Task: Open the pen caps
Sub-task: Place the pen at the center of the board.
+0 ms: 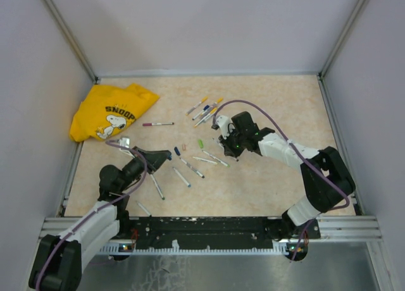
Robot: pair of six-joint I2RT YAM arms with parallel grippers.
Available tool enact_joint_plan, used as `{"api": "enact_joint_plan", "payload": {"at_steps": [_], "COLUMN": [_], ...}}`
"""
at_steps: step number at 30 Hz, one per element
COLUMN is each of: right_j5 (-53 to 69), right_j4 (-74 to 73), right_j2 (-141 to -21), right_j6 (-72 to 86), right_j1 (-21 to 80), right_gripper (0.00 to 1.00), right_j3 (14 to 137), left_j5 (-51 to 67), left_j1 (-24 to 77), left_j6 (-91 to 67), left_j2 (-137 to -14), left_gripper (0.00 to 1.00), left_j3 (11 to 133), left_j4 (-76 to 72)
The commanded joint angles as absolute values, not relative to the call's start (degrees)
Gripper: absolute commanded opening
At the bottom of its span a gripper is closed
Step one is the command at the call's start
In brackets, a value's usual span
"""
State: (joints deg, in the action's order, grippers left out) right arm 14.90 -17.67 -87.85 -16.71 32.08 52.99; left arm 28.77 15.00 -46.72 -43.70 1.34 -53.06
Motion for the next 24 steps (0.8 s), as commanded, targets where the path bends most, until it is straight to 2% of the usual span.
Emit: {"api": "enact_joint_plan", "payload": {"at_steps": [1, 24], "right_j5": [14.89, 15.15], "right_j4": [-17.13, -17.39], "right_j2": [-88.42, -92.89], "right_j6": [-15.87, -13.85], "right_j1": [31.77, 32.86], "right_gripper": [0.0, 0.0], "right_j3": [55.96, 56.94], "left_j5": [29.72, 29.9], "left_j1": [14.77, 14.77], "left_j6": [-47.1, -47.61], "left_j2": [-43.06, -43.1], "left_gripper": [0.0, 0.0], "left_j3": [0.14, -0.44], "left_j4": [-53.87, -54.4]}}
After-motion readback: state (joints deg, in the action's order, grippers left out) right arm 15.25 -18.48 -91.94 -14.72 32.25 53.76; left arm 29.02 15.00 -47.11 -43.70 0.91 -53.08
